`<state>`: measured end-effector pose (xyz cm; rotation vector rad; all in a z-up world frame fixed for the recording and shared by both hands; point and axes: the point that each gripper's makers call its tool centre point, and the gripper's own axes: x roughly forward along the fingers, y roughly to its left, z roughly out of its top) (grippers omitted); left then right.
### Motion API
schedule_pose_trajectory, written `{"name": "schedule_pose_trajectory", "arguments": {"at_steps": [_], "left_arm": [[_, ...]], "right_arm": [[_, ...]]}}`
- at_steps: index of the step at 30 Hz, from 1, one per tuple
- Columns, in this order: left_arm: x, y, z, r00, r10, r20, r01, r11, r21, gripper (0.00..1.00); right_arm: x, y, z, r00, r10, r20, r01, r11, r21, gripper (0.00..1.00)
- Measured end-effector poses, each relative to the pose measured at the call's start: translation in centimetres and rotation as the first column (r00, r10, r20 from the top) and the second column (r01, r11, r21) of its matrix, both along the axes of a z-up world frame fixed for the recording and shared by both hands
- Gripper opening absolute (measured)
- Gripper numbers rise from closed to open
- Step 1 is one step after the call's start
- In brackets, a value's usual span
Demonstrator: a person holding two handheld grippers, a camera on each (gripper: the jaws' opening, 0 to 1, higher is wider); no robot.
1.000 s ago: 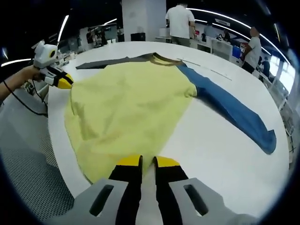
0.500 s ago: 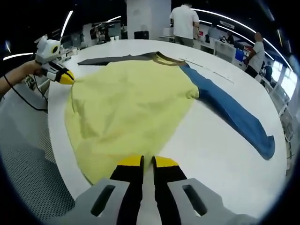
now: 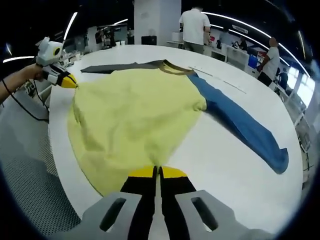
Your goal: Fold the garment on the visible template until the final outline fits inside the template.
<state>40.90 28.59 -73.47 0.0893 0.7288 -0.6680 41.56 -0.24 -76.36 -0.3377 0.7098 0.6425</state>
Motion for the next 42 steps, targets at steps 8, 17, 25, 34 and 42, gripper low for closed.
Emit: {"name": "schedule_pose_trajectory", "arguments": {"at_steps": [8,17,25,34,42], "left_arm": [[1.5,0.0,0.9,0.999,0.015,0.031,-0.015,1.0,-0.017,0.0],[3.1,0.4,1.2,0.998,0.036,0.052,-0.035,0.999,-0.018,0.0],[4.7,0.8,1.5,0.996,0.048,0.078,-0.047,0.999,-0.009,0.0],[7.1,1.7,1.7,0.993,0.071,0.095,-0.071,0.997,-0.006,0.0],[9.3,2.1,1.3,0.989,0.096,0.113,-0.097,0.995,0.008,0.0]], "right_arm": [[1.6,-0.2,0.9,1.0,-0.005,0.029,0.005,1.0,-0.006,0.03],[3.7,0.2,1.8,0.998,-0.006,0.055,0.006,1.0,-0.002,0.03],[5.9,0.7,2.6,0.997,-0.008,0.073,0.007,1.0,0.011,0.03],[8.0,0.9,2.5,0.997,-0.007,0.078,0.007,1.0,0.004,0.03],[10.4,1.1,2.1,0.996,-0.01,0.087,0.011,1.0,-0.012,0.03]]}}
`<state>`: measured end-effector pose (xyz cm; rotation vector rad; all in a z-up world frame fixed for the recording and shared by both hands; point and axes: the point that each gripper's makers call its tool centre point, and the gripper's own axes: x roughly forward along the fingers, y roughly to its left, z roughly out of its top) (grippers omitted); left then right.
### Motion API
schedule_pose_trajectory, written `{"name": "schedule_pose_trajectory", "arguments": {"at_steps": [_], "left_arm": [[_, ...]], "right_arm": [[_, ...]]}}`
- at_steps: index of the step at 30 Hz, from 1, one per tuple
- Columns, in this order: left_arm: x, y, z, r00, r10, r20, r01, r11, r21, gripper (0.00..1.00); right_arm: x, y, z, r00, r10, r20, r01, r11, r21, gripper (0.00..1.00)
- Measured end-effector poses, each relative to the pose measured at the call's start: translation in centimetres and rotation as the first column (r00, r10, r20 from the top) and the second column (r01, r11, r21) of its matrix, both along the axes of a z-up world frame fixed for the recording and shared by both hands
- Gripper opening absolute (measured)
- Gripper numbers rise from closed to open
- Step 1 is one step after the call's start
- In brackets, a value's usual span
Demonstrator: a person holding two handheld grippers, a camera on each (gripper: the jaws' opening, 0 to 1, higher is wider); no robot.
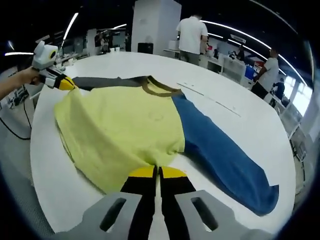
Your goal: Fold the garment on the visible template until the final outline fits inside the template.
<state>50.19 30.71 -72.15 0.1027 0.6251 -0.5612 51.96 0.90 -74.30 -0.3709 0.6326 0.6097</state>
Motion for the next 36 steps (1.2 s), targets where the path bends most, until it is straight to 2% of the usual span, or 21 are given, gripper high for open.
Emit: {"name": "schedule_pose_trajectory", "arguments": {"at_steps": [10,16,25,29,36], "left_arm": [[2.3,0.5,-0.8,0.999,0.046,0.016,-0.046,0.999,0.003,0.0],[3.5,0.8,-0.9,0.997,0.073,0.024,-0.073,0.997,0.001,0.0],[5.7,1.7,-1.5,0.996,0.082,0.046,-0.084,0.996,0.042,0.0],[5.7,1.1,-1.5,0.994,0.093,0.05,-0.095,0.994,0.049,0.0],[5.3,1.0,-2.6,0.995,0.092,0.028,-0.094,0.994,0.061,0.0]], "right_arm": [[2.5,0.3,-1.1,1.0,-0.014,0.02,0.015,0.999,-0.031,0.03],[4.4,0.4,-0.9,0.998,-0.027,0.052,0.029,0.999,-0.041,0.03],[6.7,0.6,-0.9,0.997,-0.02,0.069,0.025,0.998,-0.061,0.03],[7.5,0.6,-1.2,0.996,-0.057,0.068,0.059,0.997,-0.041,0.03],[7.8,0.9,-1.7,0.996,-0.057,0.063,0.061,0.997,-0.051,0.03]]}}
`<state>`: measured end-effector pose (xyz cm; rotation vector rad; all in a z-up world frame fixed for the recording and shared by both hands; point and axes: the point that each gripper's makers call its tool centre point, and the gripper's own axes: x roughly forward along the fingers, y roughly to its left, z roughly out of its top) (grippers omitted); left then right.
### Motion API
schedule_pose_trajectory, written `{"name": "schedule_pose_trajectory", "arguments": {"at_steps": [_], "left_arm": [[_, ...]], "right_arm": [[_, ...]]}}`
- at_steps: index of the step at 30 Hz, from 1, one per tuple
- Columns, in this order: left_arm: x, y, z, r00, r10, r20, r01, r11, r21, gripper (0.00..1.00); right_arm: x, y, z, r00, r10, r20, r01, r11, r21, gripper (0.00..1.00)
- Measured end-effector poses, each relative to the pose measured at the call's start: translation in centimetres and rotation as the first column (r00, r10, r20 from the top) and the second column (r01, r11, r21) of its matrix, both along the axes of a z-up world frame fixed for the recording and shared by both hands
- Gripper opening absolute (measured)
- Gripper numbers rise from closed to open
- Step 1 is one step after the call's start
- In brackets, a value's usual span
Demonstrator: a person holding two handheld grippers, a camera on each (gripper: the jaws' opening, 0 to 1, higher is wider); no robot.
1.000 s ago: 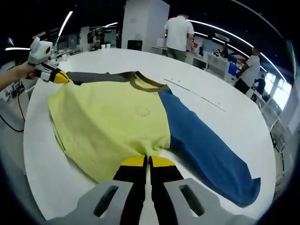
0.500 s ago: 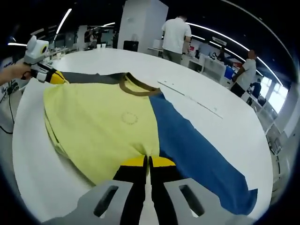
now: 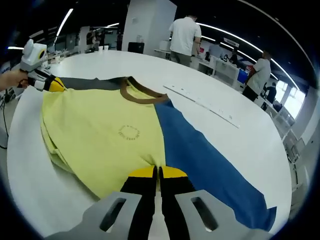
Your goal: Fold the garment on the visible template until the final outline fits inside the template.
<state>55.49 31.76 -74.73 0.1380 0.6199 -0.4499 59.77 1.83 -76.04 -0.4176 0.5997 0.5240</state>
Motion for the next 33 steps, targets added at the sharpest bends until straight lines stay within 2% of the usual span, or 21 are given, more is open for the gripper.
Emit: {"name": "schedule_pose_trajectory", "arguments": {"at_steps": [15,22,28,33], "left_arm": [[0.3,-0.1,-1.0,1.0,-0.017,-0.014,0.018,1.0,0.019,0.0],[0.5,0.6,-1.5,1.0,-0.021,-0.011,0.022,0.999,0.042,0.01],[0.3,1.0,-1.3,1.0,-0.02,-0.003,0.02,0.999,0.05,0.05],[0.0,1.2,-1.2,1.0,-0.019,-0.003,0.019,0.999,0.05,0.06]], "right_arm": [[-0.3,0.0,-0.8,1.0,-0.01,-0.027,0.011,1.0,0.015,0.04],[-0.5,0.0,-0.8,1.0,-0.007,-0.02,0.007,1.0,0.008,0.04],[-0.7,0.1,-0.5,1.0,-0.012,-0.014,0.012,1.0,0.011,0.06],[-0.9,0.2,-0.1,1.0,-0.027,-0.016,0.028,0.999,0.038,0.1]]}}
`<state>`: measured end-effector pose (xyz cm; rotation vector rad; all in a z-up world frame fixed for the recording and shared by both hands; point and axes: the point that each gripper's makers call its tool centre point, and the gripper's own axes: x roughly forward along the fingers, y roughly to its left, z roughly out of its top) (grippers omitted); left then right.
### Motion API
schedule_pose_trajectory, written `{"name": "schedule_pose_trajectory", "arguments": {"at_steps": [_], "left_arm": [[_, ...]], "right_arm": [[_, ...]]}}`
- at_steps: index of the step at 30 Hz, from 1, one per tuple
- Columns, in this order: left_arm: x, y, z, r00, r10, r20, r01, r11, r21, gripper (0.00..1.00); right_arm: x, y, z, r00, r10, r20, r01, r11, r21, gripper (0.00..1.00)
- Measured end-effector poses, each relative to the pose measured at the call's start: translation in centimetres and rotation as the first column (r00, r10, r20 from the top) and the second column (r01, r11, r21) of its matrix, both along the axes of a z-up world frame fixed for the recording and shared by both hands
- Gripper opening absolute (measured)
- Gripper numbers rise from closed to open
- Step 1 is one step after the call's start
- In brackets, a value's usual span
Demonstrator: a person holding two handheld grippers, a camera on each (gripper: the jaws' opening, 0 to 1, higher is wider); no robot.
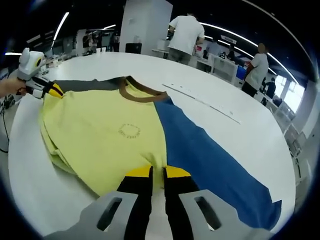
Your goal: Fold the garment on the visible template until the final outline fits inside the template.
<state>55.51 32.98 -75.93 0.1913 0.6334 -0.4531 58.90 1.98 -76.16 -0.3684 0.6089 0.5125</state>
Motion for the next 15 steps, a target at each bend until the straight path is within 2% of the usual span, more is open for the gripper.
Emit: {"name": "schedule_pose_trajectory", "arguments": {"at_steps": [9,15], "left_arm": [[0.1,0.7,0.8,1.0,0.015,0.023,-0.015,1.0,-0.002,0.09],[-0.4,0.7,2.1,0.999,0.02,0.047,-0.02,1.0,-0.009,0.1]], "right_arm": [[-0.1,0.1,0.7,1.0,-0.004,0.009,0.004,1.0,0.017,0.15],[-0.9,0.3,1.2,1.0,-0.005,0.012,0.005,0.999,0.032,0.17]]}}
